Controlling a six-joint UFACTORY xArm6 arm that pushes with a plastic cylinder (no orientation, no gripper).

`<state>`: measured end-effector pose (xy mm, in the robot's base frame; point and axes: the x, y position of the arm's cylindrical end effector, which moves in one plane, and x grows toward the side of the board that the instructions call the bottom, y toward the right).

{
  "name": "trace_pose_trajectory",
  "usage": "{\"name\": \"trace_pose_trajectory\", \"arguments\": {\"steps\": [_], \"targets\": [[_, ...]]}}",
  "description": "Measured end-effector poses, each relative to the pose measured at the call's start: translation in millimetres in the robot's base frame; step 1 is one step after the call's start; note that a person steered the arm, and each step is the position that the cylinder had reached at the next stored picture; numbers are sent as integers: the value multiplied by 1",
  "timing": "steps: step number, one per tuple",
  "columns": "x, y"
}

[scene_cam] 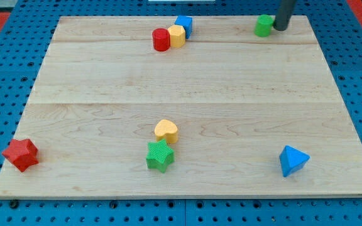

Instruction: Push the red and green circle into the hexagon to make a group

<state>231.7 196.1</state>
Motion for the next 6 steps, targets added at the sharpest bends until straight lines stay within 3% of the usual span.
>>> {"name": "trace_pose_trajectory", "arguments": {"steps": [1,2,3,4,5,6], "targets": [[0,-44],[-24,-7],[-35,-68],[3,-91],[0,-32],[27,-47]]}}
